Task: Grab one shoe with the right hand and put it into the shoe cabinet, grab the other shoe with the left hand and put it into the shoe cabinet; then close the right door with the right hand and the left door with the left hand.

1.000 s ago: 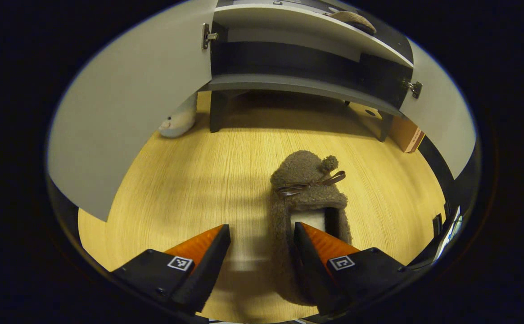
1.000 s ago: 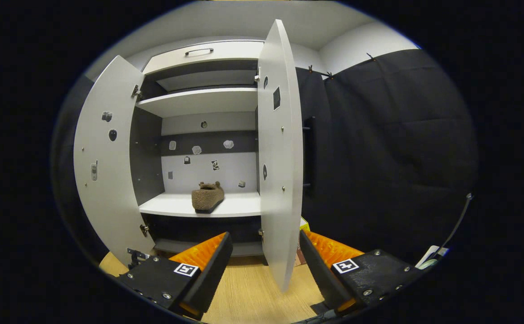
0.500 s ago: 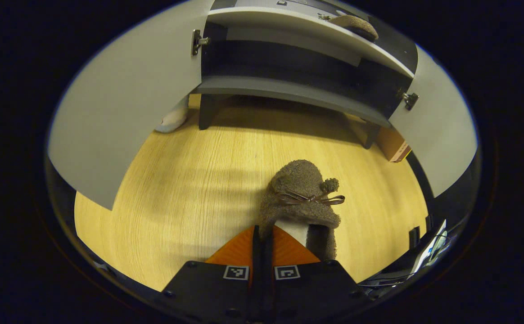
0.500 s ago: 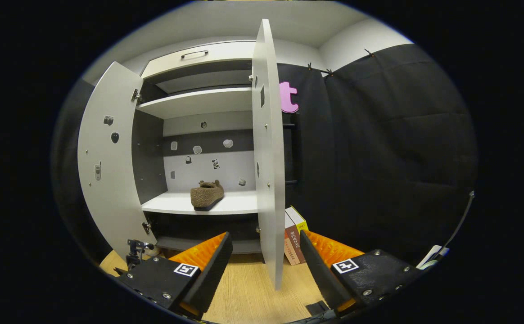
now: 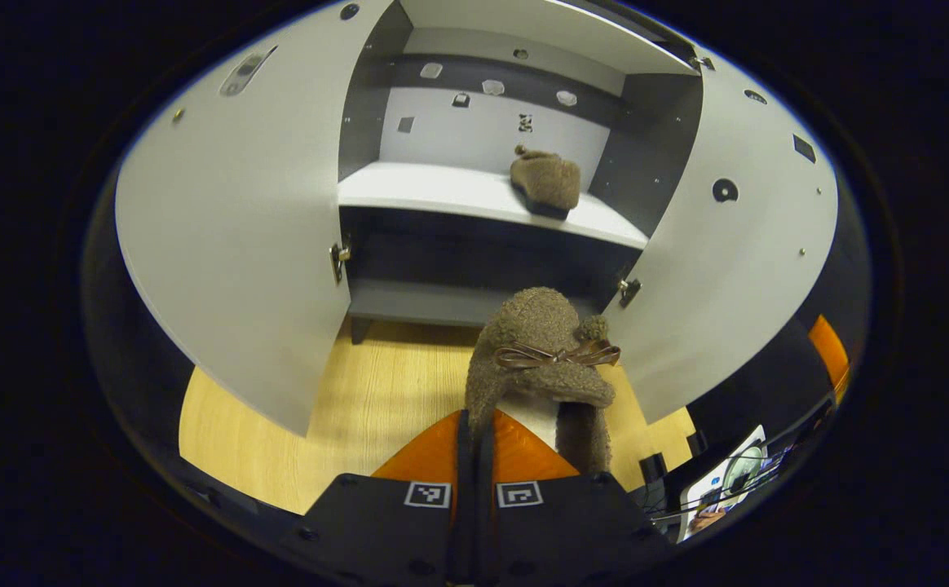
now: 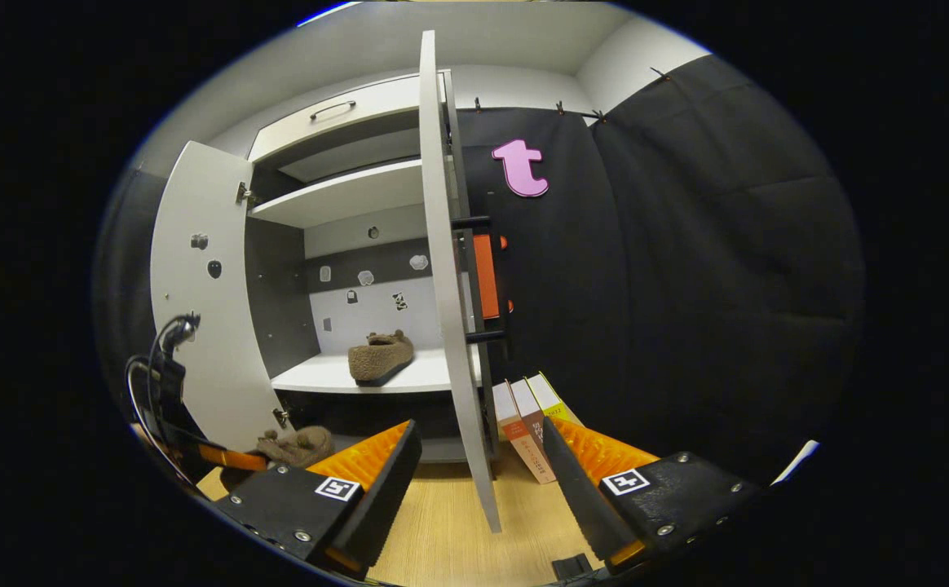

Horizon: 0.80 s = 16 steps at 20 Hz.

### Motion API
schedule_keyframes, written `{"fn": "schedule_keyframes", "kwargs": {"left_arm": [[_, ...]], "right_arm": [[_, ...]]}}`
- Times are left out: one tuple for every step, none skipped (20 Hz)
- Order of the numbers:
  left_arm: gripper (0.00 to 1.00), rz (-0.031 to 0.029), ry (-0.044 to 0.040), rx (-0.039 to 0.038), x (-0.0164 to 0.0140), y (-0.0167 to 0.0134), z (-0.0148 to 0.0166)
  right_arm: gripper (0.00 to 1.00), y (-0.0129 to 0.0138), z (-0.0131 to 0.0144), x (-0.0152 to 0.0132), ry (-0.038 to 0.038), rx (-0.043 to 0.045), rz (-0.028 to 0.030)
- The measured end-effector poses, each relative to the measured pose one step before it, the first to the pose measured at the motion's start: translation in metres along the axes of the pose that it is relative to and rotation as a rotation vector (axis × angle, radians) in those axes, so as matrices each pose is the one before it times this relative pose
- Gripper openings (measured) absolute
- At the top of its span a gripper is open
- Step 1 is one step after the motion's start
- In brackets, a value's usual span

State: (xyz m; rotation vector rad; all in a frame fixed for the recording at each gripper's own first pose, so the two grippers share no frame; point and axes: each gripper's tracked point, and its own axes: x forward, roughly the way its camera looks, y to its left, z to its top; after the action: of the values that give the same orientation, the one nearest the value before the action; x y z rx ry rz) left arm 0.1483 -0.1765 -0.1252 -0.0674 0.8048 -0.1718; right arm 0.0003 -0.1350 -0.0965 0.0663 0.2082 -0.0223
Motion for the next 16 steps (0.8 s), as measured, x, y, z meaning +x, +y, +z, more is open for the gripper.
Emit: {"fn": "schedule_keyframes", "kwargs": {"left_arm": [[0.06,-0.00169,-0.03122,0.00417,-0.00578,-0.00338,0.02069],[0.07,0.00189,-0.03489,0.00480,-0.00086,-0.00093,0.02487],[0.06,0.01649,-0.02778,0.00224,0.00125,0.00357,0.02628],[0.07,0.01524,-0.02196,-0.00781,0.00262,0.00537,0.02116],[0.06,0.00565,-0.02321,-0.01027,0.00276,0.00190,0.02354],[0.06,0.00101,-0.02824,-0.00969,0.00425,0.00169,0.02748],[0.07,0.00557,-0.02430,-0.00287,0.00569,0.00220,0.02370],[0.06,0.01220,-0.02645,-0.00178,0.00900,0.00390,0.02873],[0.06,0.00934,-0.02145,-0.00035,0.01085,0.00360,0.02559],[0.06,0.01011,-0.01947,0.00272,0.01224,0.00340,0.02468],[0.06,0.01438,-0.02098,0.00767,0.01322,0.00483,0.02393],[0.07,0.01269,-0.01453,-0.00091,0.01413,0.00456,0.02165],[0.06,0.00376,-0.00856,-0.00648,0.01543,0.00330,0.01946],[0.06,0.00376,0.00036,-0.01610,0.00842,0.00122,-0.00126],[0.06,0.00154,0.00708,-0.00918,0.02085,-0.00948,-0.00124],[0.06,0.01177,0.00710,-0.00813,0.02409,0.01314,0.01398]], "right_arm": [[0.92,-0.00516,0.00122,0.00111,-0.00251,0.00074,-0.00015],[0.92,-0.00480,0.00153,0.00140,-0.00165,0.00142,-0.00279],[0.92,-0.00529,0.00110,0.00120,-0.00127,0.00319,-0.00010],[0.92,-0.00580,0.00111,0.00001,0.00166,0.00478,-0.00321],[0.92,-0.00474,0.00142,-0.00134,-0.00263,0.00442,-0.00220],[0.92,-0.00494,0.00237,-0.00096,-0.00534,0.00183,-0.00271],[0.92,-0.00405,0.00204,0.00006,-0.00364,-0.00170,-0.00580],[0.92,-0.00409,-0.00057,0.00299,-0.00232,-0.00334,-0.00479],[0.92,-0.00318,0.00041,0.00160,-0.00178,-0.00541,-0.00454],[0.92,-0.00268,0.00088,0.00152,-0.00108,-0.00386,-0.00510],[0.91,-0.00203,0.00010,0.00198,-0.00076,-0.00160,-0.00310],[0.91,-0.00148,0.00086,0.00204,-0.00043,0.00096,-0.00258],[0.91,-0.00216,-0.00066,0.00231,0.00045,0.00173,-0.00331],[0.91,-0.00189,-0.00076,0.00276,0.00140,0.00089,-0.00528],[0.91,-0.00198,-0.00026,0.00250,0.00198,0.00026,-0.00666],[0.91,-0.00160,0.00024,0.00275,0.00273,-0.00005,-0.00655]]}}
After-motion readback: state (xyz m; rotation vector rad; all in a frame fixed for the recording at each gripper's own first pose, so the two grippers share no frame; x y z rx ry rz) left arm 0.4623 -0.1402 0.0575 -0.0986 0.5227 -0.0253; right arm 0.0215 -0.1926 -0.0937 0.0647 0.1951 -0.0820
